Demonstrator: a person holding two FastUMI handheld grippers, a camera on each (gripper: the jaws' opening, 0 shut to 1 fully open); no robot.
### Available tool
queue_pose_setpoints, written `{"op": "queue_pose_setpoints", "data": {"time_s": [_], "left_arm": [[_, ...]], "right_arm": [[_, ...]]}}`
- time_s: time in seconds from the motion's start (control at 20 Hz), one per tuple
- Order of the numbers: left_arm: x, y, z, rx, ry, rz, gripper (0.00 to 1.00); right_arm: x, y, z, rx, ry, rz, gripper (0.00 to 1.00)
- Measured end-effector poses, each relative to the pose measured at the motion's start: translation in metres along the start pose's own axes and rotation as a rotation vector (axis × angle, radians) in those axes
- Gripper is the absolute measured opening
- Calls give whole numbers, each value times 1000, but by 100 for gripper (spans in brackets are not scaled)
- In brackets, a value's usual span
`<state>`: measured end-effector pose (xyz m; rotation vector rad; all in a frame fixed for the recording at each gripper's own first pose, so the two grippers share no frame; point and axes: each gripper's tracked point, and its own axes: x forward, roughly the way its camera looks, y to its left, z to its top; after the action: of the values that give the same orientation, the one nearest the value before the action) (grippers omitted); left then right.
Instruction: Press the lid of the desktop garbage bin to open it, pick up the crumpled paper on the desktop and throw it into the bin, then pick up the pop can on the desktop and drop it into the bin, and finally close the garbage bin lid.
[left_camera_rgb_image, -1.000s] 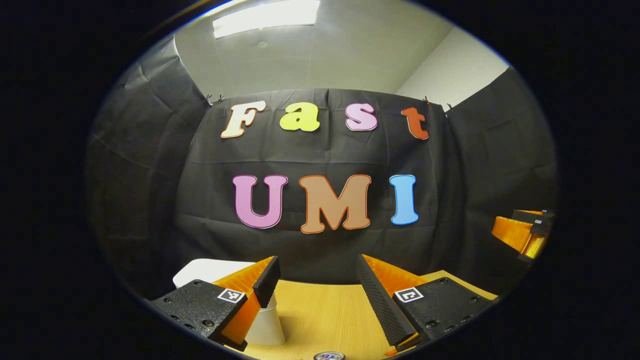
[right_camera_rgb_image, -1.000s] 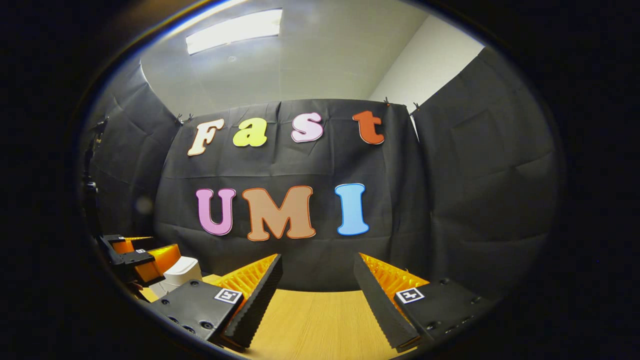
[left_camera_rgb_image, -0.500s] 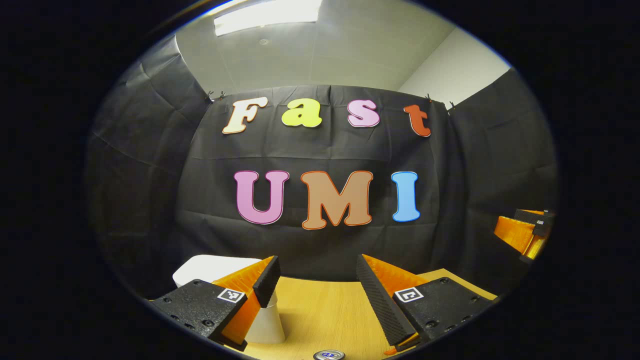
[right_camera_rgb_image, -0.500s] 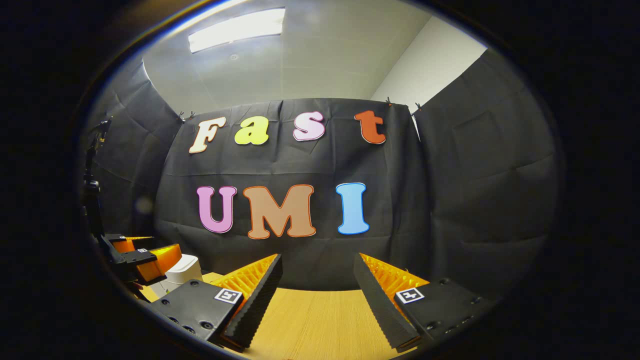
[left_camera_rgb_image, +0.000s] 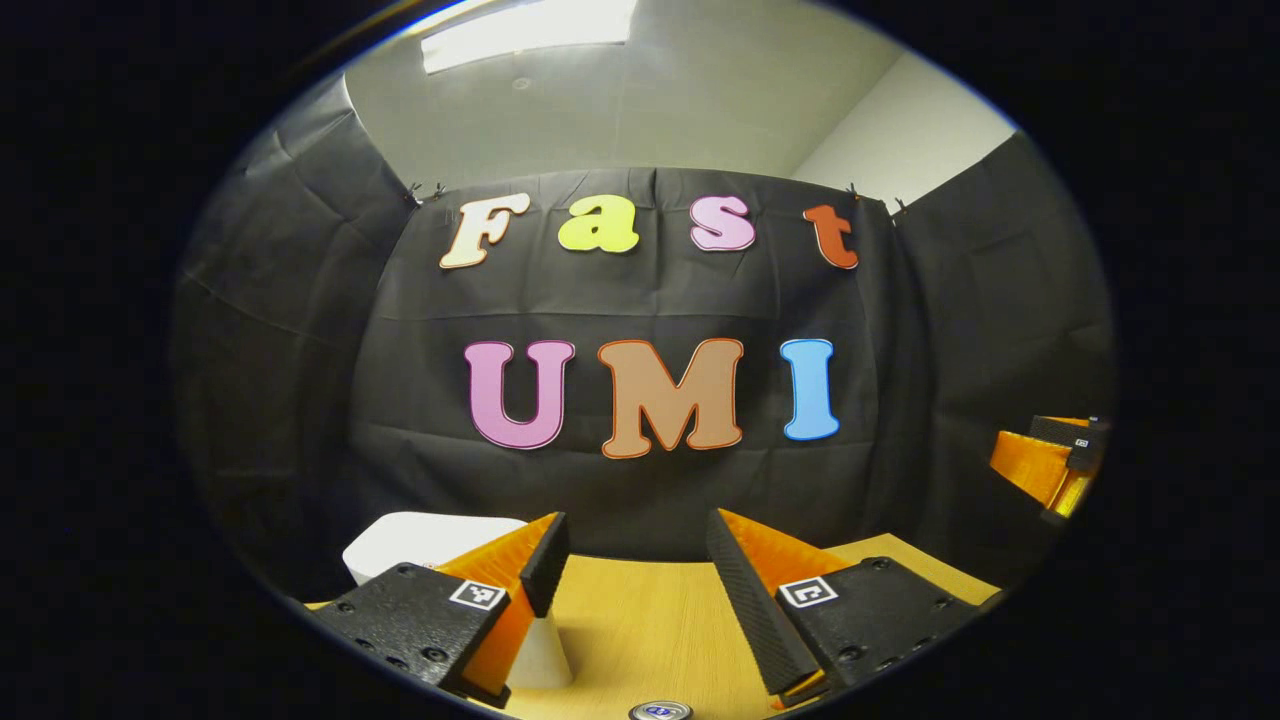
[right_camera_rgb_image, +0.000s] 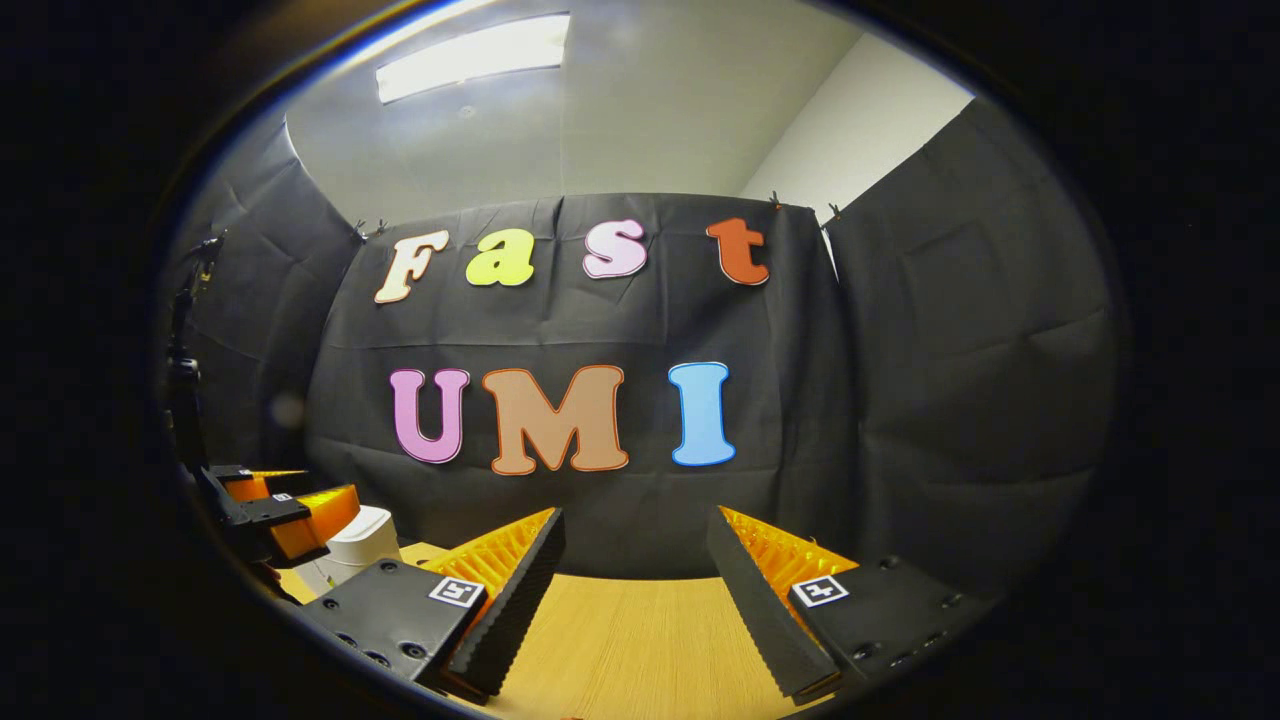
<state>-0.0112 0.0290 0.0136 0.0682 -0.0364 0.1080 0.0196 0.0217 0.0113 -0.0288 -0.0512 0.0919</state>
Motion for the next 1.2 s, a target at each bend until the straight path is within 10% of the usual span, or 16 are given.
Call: {"op": "queue_pose_setpoints", "data": {"time_s": [0.7, 1.2], "left_arm": [[-1, 11, 7, 0, -28, 18, 0], [16, 80, -3, 48, 3, 161, 0]], "right_arm": [[0, 5, -1, -10, 1, 11, 96], [3, 20, -3, -19, 3, 13, 96]]}}
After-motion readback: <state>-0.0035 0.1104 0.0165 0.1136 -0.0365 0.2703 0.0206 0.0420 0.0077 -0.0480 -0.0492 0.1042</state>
